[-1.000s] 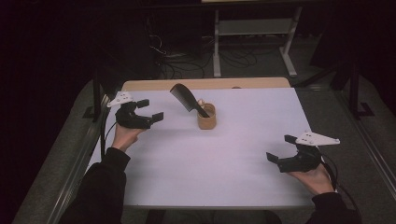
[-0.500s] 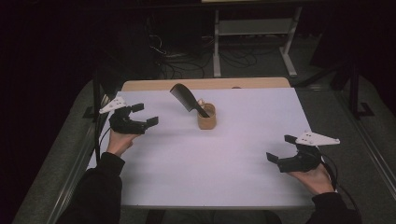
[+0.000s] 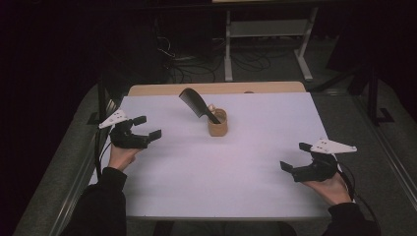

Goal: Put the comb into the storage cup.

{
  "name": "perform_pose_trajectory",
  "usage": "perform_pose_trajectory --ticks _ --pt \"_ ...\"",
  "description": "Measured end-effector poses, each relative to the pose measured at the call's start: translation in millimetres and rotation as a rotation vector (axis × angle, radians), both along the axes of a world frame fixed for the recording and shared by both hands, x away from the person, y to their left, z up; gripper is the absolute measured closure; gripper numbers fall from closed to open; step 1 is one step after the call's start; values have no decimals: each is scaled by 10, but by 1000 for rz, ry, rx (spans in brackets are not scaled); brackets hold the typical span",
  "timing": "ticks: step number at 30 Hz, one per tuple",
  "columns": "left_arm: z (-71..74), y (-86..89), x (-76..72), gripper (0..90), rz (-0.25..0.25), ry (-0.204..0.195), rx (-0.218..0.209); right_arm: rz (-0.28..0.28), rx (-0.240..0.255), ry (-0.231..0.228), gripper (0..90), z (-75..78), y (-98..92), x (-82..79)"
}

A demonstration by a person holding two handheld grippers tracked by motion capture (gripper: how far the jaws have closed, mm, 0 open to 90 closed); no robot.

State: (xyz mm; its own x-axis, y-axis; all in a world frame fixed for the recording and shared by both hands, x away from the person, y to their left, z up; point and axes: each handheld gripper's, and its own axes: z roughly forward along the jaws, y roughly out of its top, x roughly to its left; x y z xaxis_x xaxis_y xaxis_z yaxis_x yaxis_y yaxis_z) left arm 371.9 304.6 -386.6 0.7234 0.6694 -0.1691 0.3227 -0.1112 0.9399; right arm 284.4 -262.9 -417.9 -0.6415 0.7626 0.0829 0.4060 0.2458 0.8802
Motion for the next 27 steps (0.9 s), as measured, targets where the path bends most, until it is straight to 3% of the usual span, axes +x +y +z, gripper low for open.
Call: perform_pose_trajectory --ticks 16,27 --pt "-214 213 -243 0 52 9 -23 2 -10 10 0 -26 11 5" --pt "-343 392 -462 0 135 5 -24 2 -8 7 0 -22 8 1"
